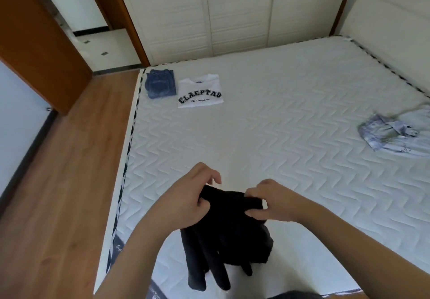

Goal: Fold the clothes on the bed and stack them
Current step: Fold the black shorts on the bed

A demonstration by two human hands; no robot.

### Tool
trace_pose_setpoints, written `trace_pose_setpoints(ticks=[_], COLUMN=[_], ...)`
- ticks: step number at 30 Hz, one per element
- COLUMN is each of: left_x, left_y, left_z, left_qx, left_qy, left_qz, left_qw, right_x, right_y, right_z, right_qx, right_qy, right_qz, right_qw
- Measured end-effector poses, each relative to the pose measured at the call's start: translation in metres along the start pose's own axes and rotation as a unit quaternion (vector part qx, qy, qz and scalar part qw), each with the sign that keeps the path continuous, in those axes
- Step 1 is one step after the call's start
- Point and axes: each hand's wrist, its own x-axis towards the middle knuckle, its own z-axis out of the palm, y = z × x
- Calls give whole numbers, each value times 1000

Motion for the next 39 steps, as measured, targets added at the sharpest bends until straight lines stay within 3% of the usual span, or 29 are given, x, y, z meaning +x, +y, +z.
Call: trace_pose_setpoints(ticks=[2,5,9,11,14,20,25,31,39], left_x=[-8,-21,-34,-38,-46,-79,-122,-168,-250], left_y=[-12,-28,-38,-42,-41,-36,-29,-36,-76], left_z=[-12,-29,-25,-17,-9,-1,-6,-14,-56], left_qx=[37,136,271,277,220,235,258,351,227], left_qy=[5,12,-48,-66,-54,-2,-1,6,18], left_qz=[-23,-44,-95,-121,-158,-212,-267,-311,-345], left_qw=[999,990,957,951,961,949,929,883,911], right_x=[-6,-21,-31,-29,-22,-11,-3,31,78], right_y=[9,22,30,27,21,14,1,-41,-126], right_z=[-1,-7,-15,-20,-21,-18,-12,9,20], right_qx=[-129,-205,-289,-309,-339,-324,-326,-182,-165], right_qy=[-28,-18,99,109,54,24,89,25,-36], right_qz=[1,17,-16,-12,20,-16,-91,-93,-145], right_qw=[991,978,952,945,939,946,937,979,975])
